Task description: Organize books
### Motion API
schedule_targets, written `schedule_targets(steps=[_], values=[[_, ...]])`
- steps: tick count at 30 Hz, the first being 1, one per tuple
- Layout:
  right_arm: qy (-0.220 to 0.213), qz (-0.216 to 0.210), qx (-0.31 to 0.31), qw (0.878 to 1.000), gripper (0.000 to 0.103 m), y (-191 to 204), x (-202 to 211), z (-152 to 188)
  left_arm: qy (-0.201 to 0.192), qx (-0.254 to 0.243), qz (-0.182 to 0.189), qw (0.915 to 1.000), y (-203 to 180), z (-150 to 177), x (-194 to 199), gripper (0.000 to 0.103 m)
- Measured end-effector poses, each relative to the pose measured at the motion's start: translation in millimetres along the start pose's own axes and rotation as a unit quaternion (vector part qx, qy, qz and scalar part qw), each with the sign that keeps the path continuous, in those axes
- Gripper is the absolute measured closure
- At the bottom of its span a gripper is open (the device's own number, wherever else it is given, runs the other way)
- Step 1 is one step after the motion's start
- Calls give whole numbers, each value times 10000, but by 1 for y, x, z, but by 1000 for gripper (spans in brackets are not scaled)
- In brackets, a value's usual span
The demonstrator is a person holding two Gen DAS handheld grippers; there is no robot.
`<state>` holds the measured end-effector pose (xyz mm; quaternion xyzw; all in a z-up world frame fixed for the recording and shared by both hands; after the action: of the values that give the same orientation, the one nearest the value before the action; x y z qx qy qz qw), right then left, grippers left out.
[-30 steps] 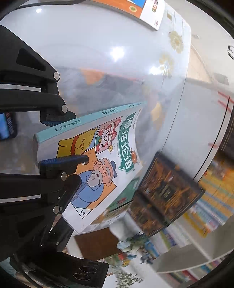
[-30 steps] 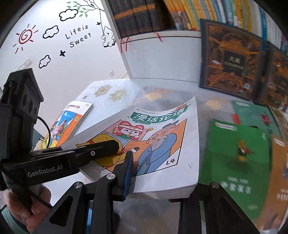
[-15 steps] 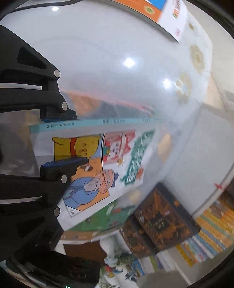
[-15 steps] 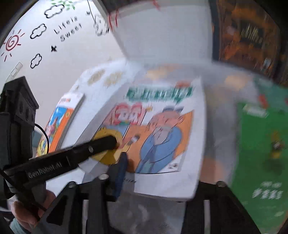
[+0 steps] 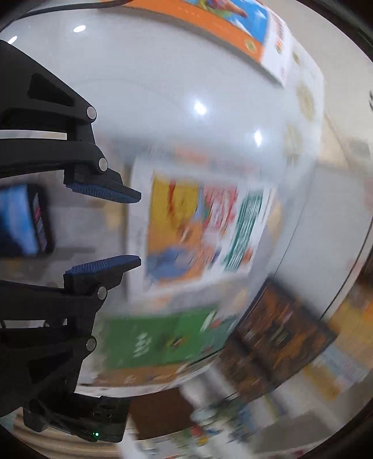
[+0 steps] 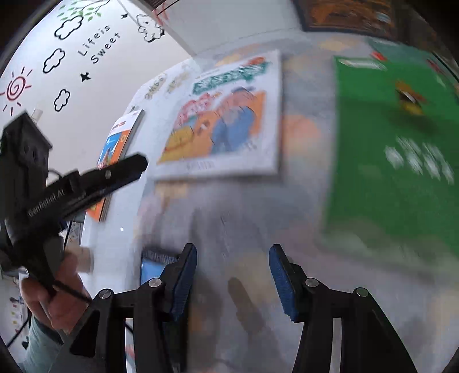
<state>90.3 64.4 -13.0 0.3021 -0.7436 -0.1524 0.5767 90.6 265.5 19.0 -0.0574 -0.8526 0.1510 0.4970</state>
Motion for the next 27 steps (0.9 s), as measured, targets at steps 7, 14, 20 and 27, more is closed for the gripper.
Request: schedule_targets(steps=[7,14,20,27], values=[[-536,523,-235,9969,47,-41,62,30,558,-851,655,9926,-99,24,-27,57],[-1076,869,-801,9871,38,-89,102,19,949,-925,730,9885,-142,24,-64,57],[-1289,1270,-746,9807,35,-101,114,2,982,-904,707,9885,-144,30,-71,57],[-1300,1730,-559,9747,35,-117,112,-19,1043,-825,726,9885,-139,33,-77,49]])
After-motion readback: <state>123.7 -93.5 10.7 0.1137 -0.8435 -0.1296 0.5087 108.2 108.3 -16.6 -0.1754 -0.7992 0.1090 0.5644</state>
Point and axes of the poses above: each gripper's, at about its wrist camera, not at the fingertips, and x roughly against the way its jaws point, y to its left, z to its underside, the point moved 3 cm from there along -x, roughly the way its jaws point, and after that the axes turned 7 degrees about -z, right-handed, at the moved point
